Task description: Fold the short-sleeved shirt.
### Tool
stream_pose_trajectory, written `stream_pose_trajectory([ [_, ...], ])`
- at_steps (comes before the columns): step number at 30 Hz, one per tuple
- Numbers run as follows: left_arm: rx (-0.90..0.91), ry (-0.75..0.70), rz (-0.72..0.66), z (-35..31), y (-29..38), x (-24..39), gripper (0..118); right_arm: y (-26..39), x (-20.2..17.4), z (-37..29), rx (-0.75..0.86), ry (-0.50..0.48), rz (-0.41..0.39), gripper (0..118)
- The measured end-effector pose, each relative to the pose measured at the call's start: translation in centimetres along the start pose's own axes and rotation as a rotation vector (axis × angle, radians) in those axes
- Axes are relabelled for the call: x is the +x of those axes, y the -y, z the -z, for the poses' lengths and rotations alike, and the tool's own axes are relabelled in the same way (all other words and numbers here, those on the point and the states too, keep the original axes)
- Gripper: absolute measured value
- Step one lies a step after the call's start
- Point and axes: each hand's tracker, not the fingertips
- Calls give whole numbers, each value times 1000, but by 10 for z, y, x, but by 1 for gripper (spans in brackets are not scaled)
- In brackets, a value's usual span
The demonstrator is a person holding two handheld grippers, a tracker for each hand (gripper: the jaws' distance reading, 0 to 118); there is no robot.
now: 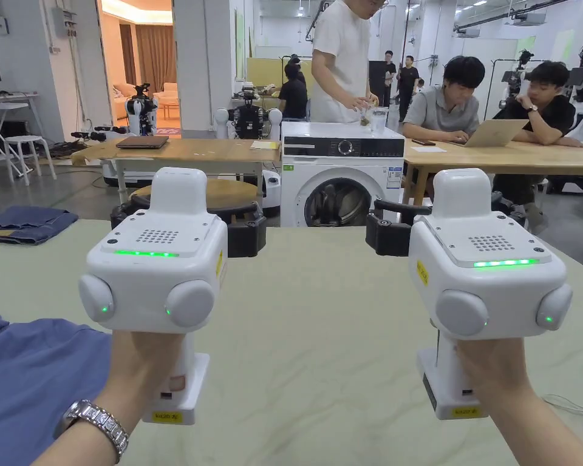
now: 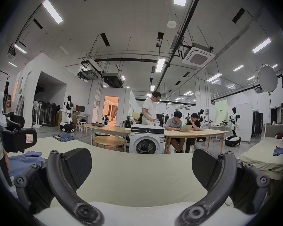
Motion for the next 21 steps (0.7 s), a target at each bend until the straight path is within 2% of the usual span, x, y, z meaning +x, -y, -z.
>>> stream_pose_trajectory([
  [21, 6, -5, 16, -2, 1, 2, 118, 3, 4, 1, -28, 3, 24, 118],
])
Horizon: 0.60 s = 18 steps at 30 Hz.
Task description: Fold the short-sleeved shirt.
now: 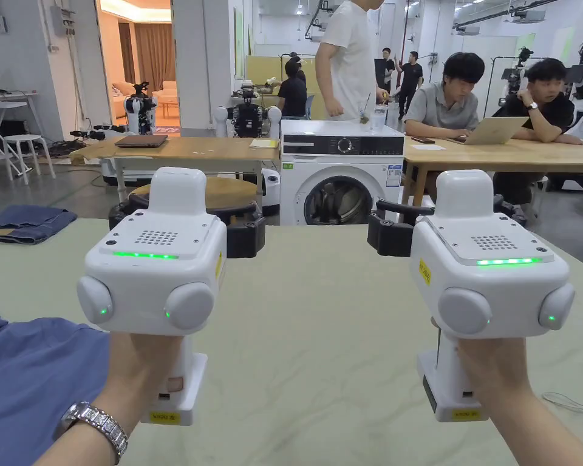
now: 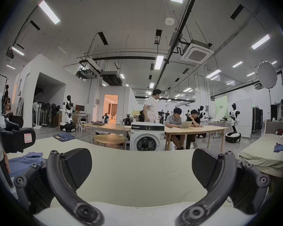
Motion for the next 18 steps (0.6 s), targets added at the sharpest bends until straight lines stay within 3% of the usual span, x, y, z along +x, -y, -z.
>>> stream_pose_trajectory([
  [6, -9, 3, -16, 0, 0, -1, 116, 1, 0, -1, -2, 15, -9, 118],
  [7, -13, 4, -20, -1, 0, -1, 100, 1, 0, -2, -3, 19, -13, 118],
  [8, -16, 8, -25, -1, 0, -1, 100, 1, -1, -3, 0, 21, -16, 118],
  [9, -17, 13, -27, -3, 0, 0, 90, 1, 0, -4, -2, 13, -18, 118],
  [10, -14, 11, -22, -4, 0, 1, 62, 1, 0, -6, -1, 5, -17, 113],
  [11, -19, -13, -9, -3, 0, 4, 16, 1, -1, -8, 5, -1, -19, 90],
  [12, -28, -25, -11, -2, 1, 4, 0, 0, -3, -8, 2, 7, -27, 39],
  [13, -10, -8, -16, -3, 0, 3, 0, 2, -5, -9, 13, 39, -56, 0],
  [15, -44, 46, -60, -3, 1, 4, 0, 11, -4, -12, 1, -17, -21, 0],
  [18, -42, 29, -47, -5, 3, 10, 0, 13, -6, -12, -11, -14, -21, 0],
])
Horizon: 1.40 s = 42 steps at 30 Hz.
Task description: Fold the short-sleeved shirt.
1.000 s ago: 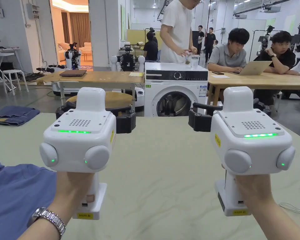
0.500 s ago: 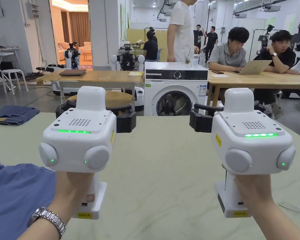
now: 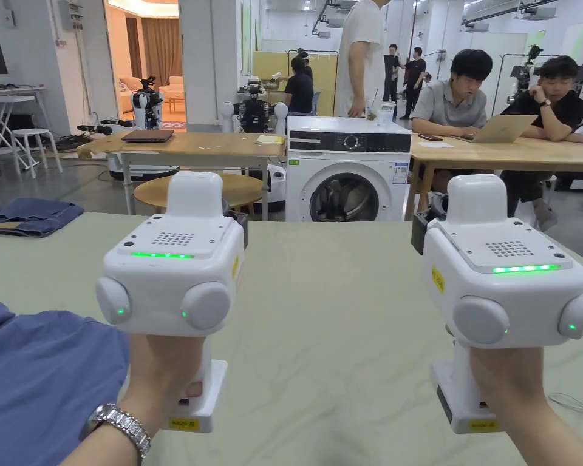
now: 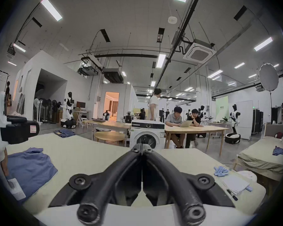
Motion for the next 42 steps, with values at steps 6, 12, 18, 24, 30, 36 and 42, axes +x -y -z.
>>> stream_pose_trajectory([
  [6, -47, -55, -3, -7, 11, -26, 0, 4, -20, 16, -28, -35, 45, 0],
  [12, -125, -302, 58, -29, 21, -109, 0, 11, -94, 45, -61, -247, 70, 0],
  [18, -273, -345, -22, -16, 47, -163, 0, 37, -148, 58, -110, -386, 46, 0],
  [24, -663, -290, -166, 49, 112, -188, 101, 68, -150, 85, -184, -383, -3, 0],
  [30, -945, -305, -140, 93, 197, -196, 118, 99, -137, 112, -272, -365, -25, 0],
  [36, -995, -331, -195, 94, 227, -210, 99, 121, -131, 126, -330, -344, -19, 0],
  [42, -905, -456, -53, 89, 197, -213, 3, 117, -130, 125, -337, -351, 31, 0],
])
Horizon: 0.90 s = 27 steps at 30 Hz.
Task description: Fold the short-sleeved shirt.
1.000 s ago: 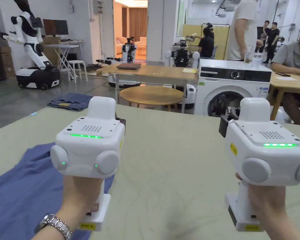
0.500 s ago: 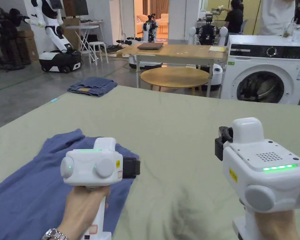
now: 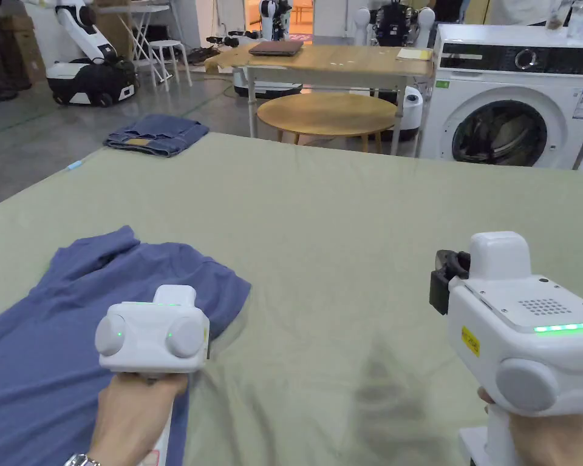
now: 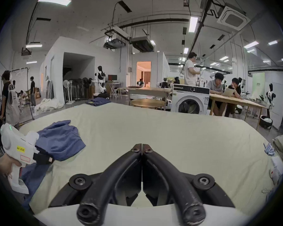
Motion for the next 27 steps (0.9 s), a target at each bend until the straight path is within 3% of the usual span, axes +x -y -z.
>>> stream_pose_trajectory([
  [4, 4, 143, -162, -13, -6, -15, 3, -8, 8, -13, 20, -9, 20, 0],
  [7, 147, 131, -109, -49, -23, -3, 3, -17, 24, -28, 42, 2, 28, 0],
  [11, 320, 282, -125, -113, -72, 33, 3, -32, 59, -68, 109, 73, 65, 0],
  [14, 432, 400, -14, -159, -97, 87, 3, -41, 87, -105, 167, 145, 77, 0],
  [19, 508, 736, 139, -226, -91, 214, 3, -53, 139, -175, 238, 282, 92, 0],
  [24, 410, 998, 343, -255, -17, 340, 3, -51, 180, -240, 271, 430, 63, 0],
  [27, 293, 1078, 472, -251, 45, 394, 3, -43, 194, -262, 244, 478, 33, 0],
])
